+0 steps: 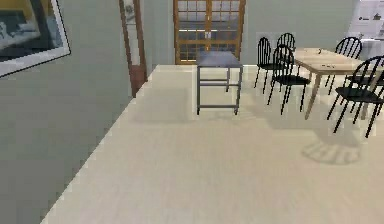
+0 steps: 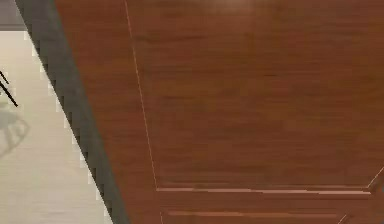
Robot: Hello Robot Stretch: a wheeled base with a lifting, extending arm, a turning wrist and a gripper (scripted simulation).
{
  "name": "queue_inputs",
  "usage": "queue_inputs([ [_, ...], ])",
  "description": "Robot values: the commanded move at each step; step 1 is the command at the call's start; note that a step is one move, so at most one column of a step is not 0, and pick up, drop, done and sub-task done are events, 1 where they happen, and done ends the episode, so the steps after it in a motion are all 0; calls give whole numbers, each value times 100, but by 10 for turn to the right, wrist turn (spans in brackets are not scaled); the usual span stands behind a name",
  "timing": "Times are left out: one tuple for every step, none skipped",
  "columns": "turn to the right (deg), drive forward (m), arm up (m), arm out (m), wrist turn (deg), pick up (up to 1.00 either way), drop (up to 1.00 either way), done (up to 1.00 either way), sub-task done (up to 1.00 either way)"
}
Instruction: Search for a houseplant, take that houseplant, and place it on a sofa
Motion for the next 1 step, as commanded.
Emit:
queue_inputs([
  [0,50,0,0,0,0,0,0,0],
])
